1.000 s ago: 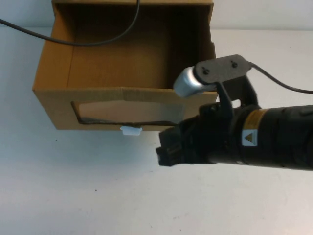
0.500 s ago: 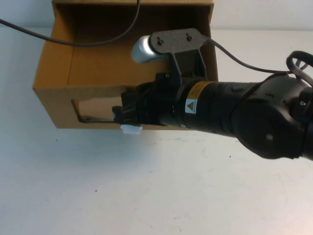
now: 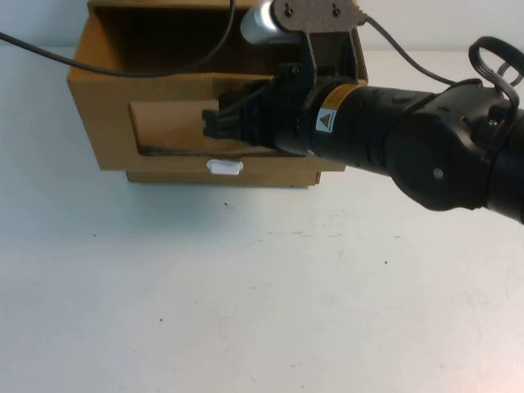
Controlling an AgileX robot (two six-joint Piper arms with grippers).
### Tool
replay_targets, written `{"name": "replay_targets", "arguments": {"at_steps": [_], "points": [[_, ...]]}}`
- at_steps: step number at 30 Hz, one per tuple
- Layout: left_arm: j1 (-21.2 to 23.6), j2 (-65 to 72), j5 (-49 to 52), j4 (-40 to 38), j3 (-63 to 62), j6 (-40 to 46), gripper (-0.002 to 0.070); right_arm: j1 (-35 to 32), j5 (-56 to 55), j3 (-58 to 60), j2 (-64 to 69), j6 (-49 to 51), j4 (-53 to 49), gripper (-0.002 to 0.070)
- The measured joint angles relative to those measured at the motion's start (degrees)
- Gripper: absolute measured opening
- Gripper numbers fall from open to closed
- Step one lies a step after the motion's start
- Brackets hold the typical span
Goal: Close the shoe box
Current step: Close the shoe box with your right arm
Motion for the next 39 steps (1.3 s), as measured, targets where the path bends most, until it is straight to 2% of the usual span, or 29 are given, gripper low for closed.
{"name": "replay_targets", "arguments": {"at_steps": [17,31,39], "points": [[0.0,0.0,0.1,0.0,0.0,0.1,-0.0005,-7.0,-3.0,-15.2,12.1,0.0,-0.2,-0.0010],[0.0,0.0,0.1,0.0,-0.1,0.1,-0.0005,-9.0,-3.4,-25.0,20.8,0.0,-0.2,-0.0011],[0.0,-0.4,0.1,0.0,-0.1,0.1,-0.0005,-9.0,8.2,-26.5,19.8,-0.8,-0.1,-0.0011]]}}
